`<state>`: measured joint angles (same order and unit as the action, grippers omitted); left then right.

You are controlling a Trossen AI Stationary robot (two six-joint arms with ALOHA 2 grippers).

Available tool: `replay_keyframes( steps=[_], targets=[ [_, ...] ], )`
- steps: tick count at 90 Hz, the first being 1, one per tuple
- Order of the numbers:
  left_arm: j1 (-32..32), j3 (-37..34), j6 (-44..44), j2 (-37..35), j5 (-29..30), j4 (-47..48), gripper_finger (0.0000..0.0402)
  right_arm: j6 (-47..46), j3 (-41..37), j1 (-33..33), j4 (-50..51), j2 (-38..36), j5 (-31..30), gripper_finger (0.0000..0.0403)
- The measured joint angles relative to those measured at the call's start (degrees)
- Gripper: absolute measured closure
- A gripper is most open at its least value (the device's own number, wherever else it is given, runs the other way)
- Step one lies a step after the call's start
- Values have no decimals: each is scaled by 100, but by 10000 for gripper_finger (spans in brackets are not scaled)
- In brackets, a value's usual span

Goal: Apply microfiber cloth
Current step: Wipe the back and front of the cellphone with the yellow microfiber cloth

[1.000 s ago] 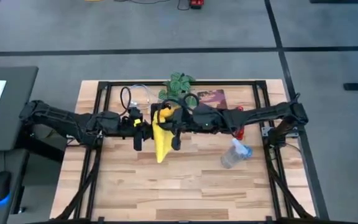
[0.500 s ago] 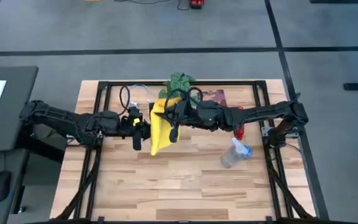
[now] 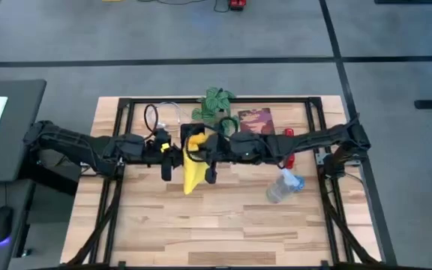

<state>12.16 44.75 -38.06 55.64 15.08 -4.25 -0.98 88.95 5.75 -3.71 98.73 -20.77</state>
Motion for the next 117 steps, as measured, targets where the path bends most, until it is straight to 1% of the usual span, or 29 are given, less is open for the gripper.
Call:
replay_keyframes(
  steps=[10, 29, 40, 47, 53, 65, 76, 96, 106, 110, 117],
  targets=[
    [2, 0, -9, 2, -23, 40, 398, 147, 2, -67, -363, -23, -194, 403],
    [7, 0, 4, 9, -101, 112, 398, 96, 4, -141, -696, -23, -190, 403],
    [17, 0, 35, 9, -202, 106, 398, -19, 4, -153, -1163, -23, 110, 403],
    [20, 0, 50, 11, -331, 111, 398, -211, 15, -189, -1332, -32, 155, 403],
    [20, -1, 48, 17, -376, 132, 398, -380, 26, -235, -1238, -40, 190, 403],
    [20, -19, 39, 33, -315, 213, 398, -576, 37, -298, -721, -52, 223, 403],
    [22, -26, 45, 34, -207, 223, 398, -713, 55, -298, -276, -73, 463, 403],
    [26, -37, 63, -60, -190, 331, 398, -802, 55, -102, 330, -75, 551, 403],
    [-6, -7, 162, -166, 55, -18, 398, -821, 21, -31, 524, -42, 680, 403],
    [-4, -16, 227, -184, 66, 49, 398, -825, 8, -19, 590, -40, 742, 403],
    [2, -17, 298, -205, 7, -115, 398, -821, 8, -21, 592, -104, 829, 403]
  ],
)
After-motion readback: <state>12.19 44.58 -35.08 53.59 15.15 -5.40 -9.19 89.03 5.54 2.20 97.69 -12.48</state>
